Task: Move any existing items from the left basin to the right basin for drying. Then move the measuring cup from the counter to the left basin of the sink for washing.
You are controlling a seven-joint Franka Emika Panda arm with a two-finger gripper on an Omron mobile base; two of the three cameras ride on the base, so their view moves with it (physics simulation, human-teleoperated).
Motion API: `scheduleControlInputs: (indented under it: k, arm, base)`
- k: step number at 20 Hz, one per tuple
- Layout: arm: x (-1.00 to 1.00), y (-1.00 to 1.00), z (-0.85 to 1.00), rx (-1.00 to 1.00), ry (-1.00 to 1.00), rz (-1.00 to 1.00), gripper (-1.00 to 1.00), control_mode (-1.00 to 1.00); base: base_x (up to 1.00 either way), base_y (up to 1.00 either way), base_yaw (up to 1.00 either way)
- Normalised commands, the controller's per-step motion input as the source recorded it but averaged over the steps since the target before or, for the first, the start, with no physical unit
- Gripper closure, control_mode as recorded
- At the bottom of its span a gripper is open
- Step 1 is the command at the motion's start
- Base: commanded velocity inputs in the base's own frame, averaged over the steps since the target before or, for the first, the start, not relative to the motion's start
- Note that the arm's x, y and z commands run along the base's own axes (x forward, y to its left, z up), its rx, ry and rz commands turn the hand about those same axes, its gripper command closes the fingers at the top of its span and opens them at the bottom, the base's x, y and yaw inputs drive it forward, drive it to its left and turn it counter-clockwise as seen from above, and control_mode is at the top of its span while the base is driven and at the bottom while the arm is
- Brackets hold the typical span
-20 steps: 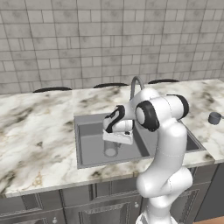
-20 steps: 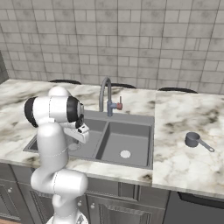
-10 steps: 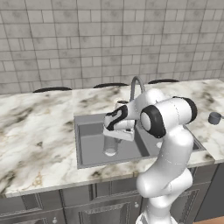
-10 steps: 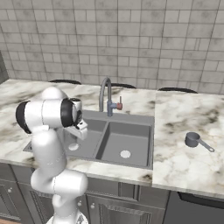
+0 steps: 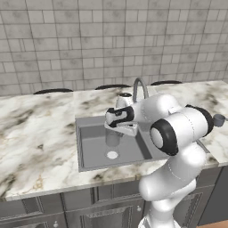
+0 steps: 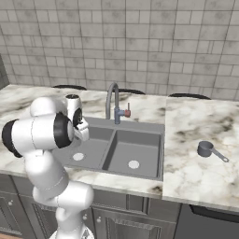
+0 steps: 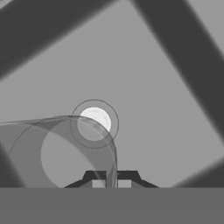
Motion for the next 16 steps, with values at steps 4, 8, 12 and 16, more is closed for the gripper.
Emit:
scheduleControlInputs:
  k: [4,8,12,16]
  arm:
    - [0.00,0.00,0.61,-0.06,0.00,-0.09,1.00,-1.00]
    - [-0.01,0.00,0.54,-0.05,0.00,-0.06,1.00,-1.00]
    - [-0.10,0.00,0.51,-0.04,0.00,-0.05,1.00,-1.00]
    - [-0.20,-0.05,0.42,-0.01,0.00,-0.04,1.00,-1.00]
  base:
    - [0.00,0.00,0.00]
    - [0.00,0.00,0.00]
    - [0.00,0.00,0.00]
    - [0.00,0.00,0.00]
